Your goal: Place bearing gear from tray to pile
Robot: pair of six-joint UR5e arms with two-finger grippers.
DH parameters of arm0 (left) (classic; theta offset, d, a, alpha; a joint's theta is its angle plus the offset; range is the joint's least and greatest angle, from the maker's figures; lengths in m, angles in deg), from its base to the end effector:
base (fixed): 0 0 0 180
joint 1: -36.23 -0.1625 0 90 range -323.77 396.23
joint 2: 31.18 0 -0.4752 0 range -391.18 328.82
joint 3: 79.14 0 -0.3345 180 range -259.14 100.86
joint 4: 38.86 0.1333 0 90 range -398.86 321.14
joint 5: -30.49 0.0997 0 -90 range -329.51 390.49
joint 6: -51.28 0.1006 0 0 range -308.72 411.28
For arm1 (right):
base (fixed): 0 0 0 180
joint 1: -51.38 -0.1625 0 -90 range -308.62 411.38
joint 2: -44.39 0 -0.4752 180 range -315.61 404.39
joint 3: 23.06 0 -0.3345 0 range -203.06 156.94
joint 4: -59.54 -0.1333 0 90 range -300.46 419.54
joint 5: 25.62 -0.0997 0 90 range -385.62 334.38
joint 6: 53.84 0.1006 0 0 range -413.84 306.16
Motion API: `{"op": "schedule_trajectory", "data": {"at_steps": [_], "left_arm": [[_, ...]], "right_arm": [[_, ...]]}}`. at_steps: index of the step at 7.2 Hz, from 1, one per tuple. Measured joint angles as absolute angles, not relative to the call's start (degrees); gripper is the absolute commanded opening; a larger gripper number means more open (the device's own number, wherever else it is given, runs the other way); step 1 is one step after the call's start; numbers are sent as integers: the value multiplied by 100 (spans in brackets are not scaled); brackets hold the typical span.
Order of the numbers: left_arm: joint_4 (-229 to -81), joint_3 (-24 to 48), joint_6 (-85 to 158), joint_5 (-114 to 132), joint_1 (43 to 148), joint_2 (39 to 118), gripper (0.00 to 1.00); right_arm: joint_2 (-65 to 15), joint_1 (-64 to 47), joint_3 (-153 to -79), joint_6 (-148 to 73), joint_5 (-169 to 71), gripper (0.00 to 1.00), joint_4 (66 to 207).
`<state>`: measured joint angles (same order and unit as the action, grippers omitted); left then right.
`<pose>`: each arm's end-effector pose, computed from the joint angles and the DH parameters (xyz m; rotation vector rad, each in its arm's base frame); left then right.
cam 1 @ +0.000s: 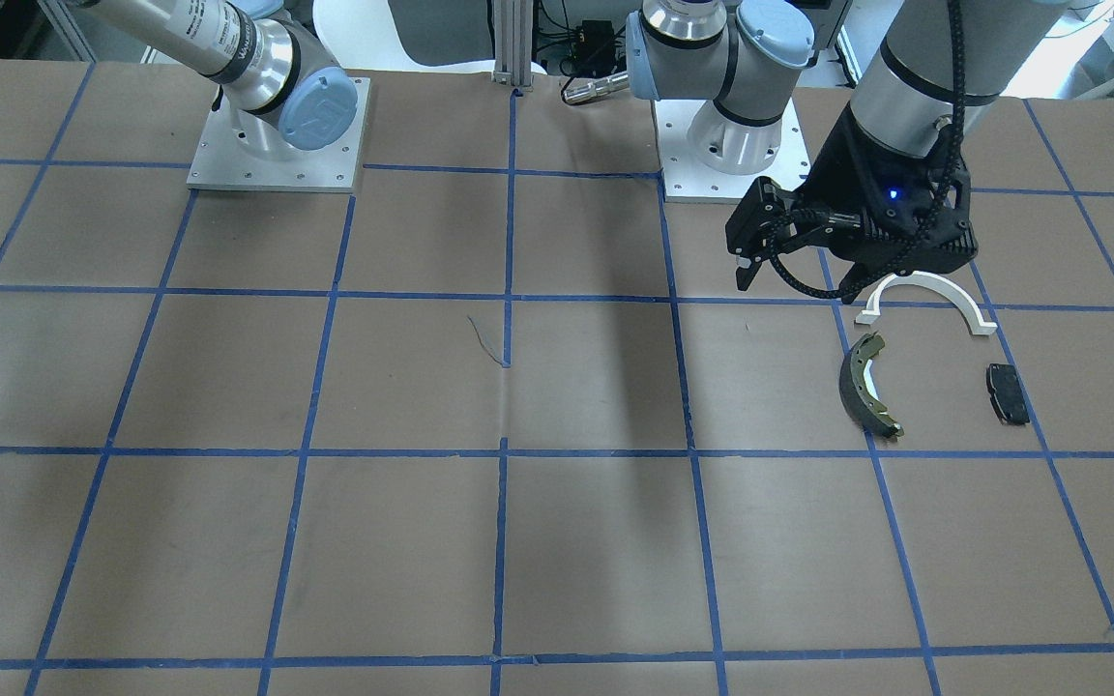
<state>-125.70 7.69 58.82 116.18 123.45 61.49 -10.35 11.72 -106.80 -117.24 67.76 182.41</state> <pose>-0.1183 -0.4688 0.5464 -0.1312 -3.0677 0.1081 -0.4369 -0.5277 0.2949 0.3441 -3.0333 -0.0191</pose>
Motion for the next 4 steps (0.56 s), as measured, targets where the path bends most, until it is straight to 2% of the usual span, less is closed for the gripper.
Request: {"op": "schedule_trajectory", "data": {"at_steps": [1, 2, 3, 4], "left_arm": [[-12570, 769, 5883, 11618, 12343, 6147, 100], [-12570, 769, 5883, 11618, 12342, 6146, 100], [-12570, 769, 5886, 11616, 12342, 6147, 100], [-12570, 768, 5887, 11612, 12342, 6151, 100]], "right_arm": [[-908, 1212, -10665, -11776, 6745, 100, 18267], [-798, 1230, -10655, -11795, 6641, 95, 18278], [-724, 1236, -10645, -11799, 6524, 85, 18282], [-671, 1236, -10636, -11796, 6464, 82, 18284]]}}
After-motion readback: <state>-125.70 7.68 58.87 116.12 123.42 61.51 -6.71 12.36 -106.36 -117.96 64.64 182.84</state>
